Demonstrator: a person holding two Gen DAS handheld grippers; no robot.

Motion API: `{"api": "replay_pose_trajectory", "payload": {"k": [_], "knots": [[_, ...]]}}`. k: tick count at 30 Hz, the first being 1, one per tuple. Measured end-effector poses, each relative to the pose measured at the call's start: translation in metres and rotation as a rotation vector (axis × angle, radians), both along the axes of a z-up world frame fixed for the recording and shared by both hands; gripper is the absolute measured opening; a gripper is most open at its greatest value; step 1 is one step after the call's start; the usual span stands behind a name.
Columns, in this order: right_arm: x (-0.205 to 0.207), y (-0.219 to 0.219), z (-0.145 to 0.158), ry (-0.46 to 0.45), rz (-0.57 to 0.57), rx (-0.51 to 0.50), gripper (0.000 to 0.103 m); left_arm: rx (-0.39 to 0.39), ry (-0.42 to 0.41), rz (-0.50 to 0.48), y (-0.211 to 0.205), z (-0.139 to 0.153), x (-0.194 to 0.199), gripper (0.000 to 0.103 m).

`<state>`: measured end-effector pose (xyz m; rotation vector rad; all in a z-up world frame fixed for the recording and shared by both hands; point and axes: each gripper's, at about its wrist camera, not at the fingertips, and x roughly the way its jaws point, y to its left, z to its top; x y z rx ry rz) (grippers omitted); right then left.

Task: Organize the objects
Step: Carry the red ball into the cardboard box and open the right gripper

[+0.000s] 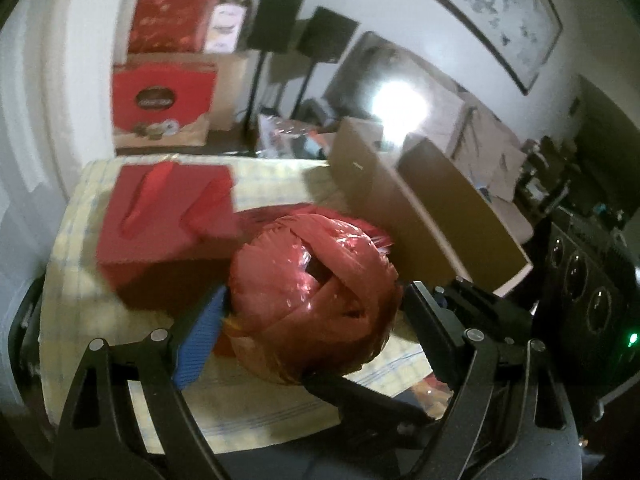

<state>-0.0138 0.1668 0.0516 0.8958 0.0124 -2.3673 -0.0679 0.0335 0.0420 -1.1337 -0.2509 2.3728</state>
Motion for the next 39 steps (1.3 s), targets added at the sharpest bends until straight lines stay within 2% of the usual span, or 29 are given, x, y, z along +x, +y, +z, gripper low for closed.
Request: {"api": "replay_pose_trajectory", "payload": {"k": [10, 17, 29, 39], "knots": [[0.004, 0.058, 0.036, 0.036, -0.091, 0.012, 0.082, -0.003, 0.082, -0.101, 0.067, 0.039, 0.005, 0.086], [0.003, 0.109, 0.052, 0.056, -0.19, 0.022, 0.082, 0.015, 0.105, -0.189, 0.12, 0.052, -0.001, 0.086], [0.0, 0.181, 0.042, 0.035, -0.336, 0.031, 0.082, 0.054, 0.069, -0.334, 0.202, 0.035, -0.019, 0.086], [-0.003, 0.219, 0.029, 0.015, -0.407, 0.007, 0.082, 0.041, 0.069, -0.407, 0.238, 0.025, -0.02, 0.086]]}}
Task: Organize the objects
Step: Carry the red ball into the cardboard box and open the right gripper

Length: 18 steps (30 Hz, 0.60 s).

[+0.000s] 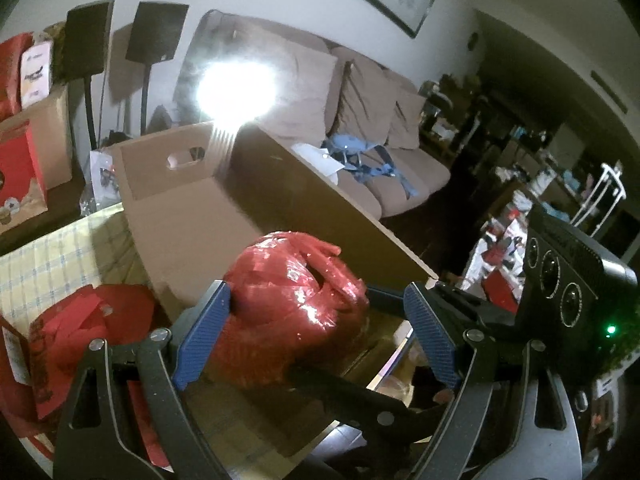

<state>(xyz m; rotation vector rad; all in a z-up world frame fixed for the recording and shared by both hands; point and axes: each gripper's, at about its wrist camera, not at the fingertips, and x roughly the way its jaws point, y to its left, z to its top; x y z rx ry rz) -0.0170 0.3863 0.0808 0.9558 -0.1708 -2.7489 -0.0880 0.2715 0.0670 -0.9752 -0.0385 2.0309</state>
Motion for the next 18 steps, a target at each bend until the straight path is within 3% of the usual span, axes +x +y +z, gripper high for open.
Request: {"api": "replay_pose_trajectory", "payload": {"k": [9, 18], "knots": [[-0.001, 0.002, -0.006, -0.024, 0.01, 0.01, 0.075, -0.037, -0.009, -0.039, 0.018, -0.008, 0.009, 0.086], [0.007, 0.006, 0.001, -0.004, -0.017, -0.016, 0.08, -0.069, 0.034, 0.083, -0.024, 0.004, 0.009, 0.093]]}}
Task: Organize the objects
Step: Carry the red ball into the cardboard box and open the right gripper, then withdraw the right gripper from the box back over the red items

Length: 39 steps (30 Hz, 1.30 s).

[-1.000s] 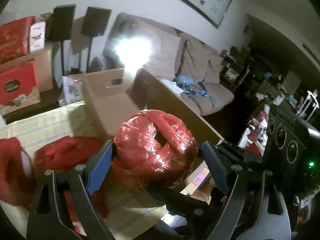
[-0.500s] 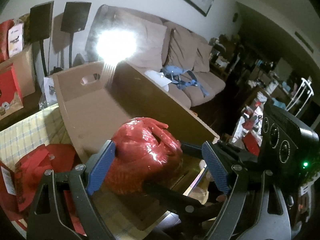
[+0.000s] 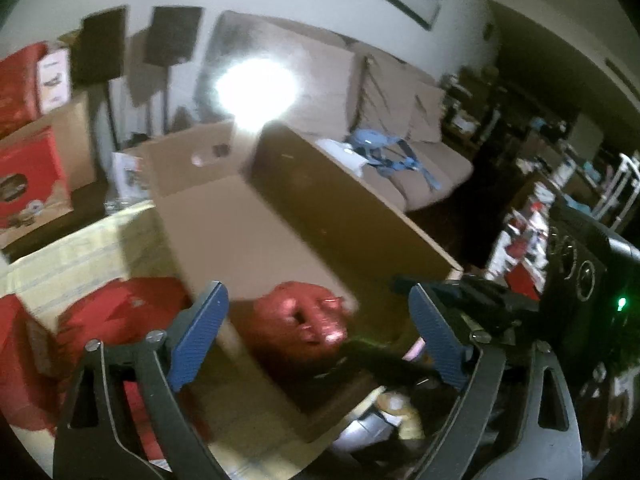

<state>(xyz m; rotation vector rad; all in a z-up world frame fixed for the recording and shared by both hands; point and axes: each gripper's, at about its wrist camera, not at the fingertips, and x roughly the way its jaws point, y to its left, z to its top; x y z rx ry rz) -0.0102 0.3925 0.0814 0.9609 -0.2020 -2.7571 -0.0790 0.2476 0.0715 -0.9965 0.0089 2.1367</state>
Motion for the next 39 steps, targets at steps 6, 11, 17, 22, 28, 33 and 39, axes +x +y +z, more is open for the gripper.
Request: {"api": "replay_pose_trajectory", "payload": {"k": [6, 11, 17, 22, 28, 33, 39], "knots": [[0.004, -0.014, 0.005, 0.008, 0.014, 0.022, 0.083, -0.009, 0.035, 0.122, -0.053, 0.005, -0.006, 0.101], [0.0, -0.033, 0.004, 0.006, 0.041, 0.029, 0.083, -0.03, 0.034, 0.211, -0.101, -0.003, -0.005, 0.102], [-0.002, -0.057, 0.004, 0.01, 0.087, 0.014, 0.083, -0.057, 0.024, 0.297, -0.147, -0.016, -0.003, 0.102], [0.0, -0.08, 0.005, 0.021, 0.12, 0.024, 0.084, -0.053, -0.005, 0.348, -0.176, -0.027, 0.0, 0.102], [0.004, -0.108, 0.002, 0.031, 0.151, 0.054, 0.084, -0.056, -0.025, 0.388, -0.194, -0.038, 0.005, 0.102], [0.008, -0.13, -0.004, 0.033, 0.175, 0.072, 0.084, -0.067, -0.012, 0.442, -0.211, -0.046, 0.012, 0.102], [0.009, -0.154, -0.018, 0.022, 0.178, 0.104, 0.084, -0.097, 0.023, 0.514, -0.23, -0.056, 0.022, 0.102]]}}
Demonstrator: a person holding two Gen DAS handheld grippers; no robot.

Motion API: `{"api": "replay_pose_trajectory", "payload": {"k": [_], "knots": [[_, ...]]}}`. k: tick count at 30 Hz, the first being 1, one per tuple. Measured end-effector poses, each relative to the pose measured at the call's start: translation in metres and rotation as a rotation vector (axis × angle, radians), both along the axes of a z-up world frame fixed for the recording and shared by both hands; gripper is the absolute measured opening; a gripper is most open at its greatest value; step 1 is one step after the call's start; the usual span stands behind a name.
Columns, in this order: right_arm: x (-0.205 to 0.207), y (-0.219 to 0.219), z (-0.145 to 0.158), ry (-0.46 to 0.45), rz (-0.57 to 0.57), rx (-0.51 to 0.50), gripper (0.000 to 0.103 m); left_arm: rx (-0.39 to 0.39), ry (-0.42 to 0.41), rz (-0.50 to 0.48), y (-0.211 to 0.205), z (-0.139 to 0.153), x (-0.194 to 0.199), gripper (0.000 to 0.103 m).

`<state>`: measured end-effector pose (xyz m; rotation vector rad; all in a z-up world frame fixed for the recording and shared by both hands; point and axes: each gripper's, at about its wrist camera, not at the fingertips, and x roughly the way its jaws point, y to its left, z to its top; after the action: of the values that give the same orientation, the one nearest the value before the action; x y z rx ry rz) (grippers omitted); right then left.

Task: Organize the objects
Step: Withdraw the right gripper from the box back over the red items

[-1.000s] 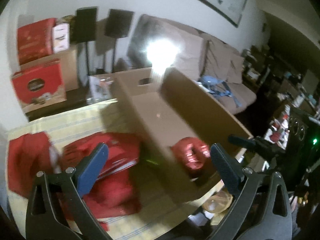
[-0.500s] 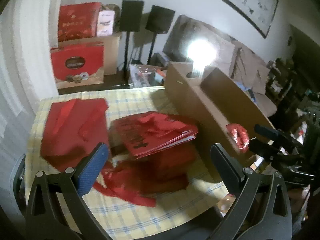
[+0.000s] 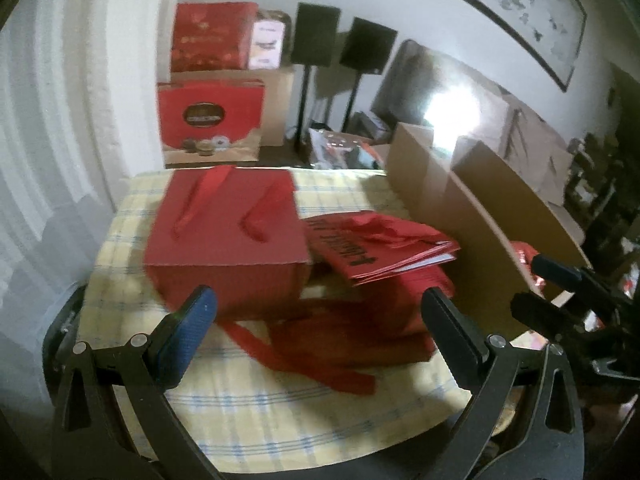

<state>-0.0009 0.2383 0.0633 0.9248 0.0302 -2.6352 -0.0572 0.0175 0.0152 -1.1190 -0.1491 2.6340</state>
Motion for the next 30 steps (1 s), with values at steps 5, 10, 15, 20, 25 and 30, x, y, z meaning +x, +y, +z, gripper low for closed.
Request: {"api": "replay_pose_trajectory", "payload": {"k": [5, 10, 15, 20, 25, 30], "knots": [[-0.003, -0.017, -0.014, -0.011, -0.018, 0.028, 0.084, 0.005, 0.003, 0.064, -0.02, -0.008, 0.002, 0.102], [-0.006, -0.025, -0.028, -0.032, -0.029, 0.027, 0.084, 0.026, -0.013, 0.102, -0.038, -0.02, 0.004, 0.102], [-0.009, -0.027, -0.037, -0.052, -0.043, 0.012, 0.084, 0.037, -0.04, 0.12, -0.046, -0.03, 0.004, 0.102], [-0.011, -0.027, -0.047, -0.069, -0.061, -0.001, 0.084, 0.051, -0.054, 0.115, -0.047, -0.038, 0.005, 0.102], [-0.015, -0.029, -0.058, -0.075, -0.106, 0.008, 0.084, 0.063, -0.063, 0.091, -0.04, -0.043, 0.004, 0.102], [-0.024, -0.027, -0.07, -0.09, -0.152, 0.006, 0.084, 0.043, -0.052, 0.089, -0.033, -0.044, 0.0, 0.102]]}}
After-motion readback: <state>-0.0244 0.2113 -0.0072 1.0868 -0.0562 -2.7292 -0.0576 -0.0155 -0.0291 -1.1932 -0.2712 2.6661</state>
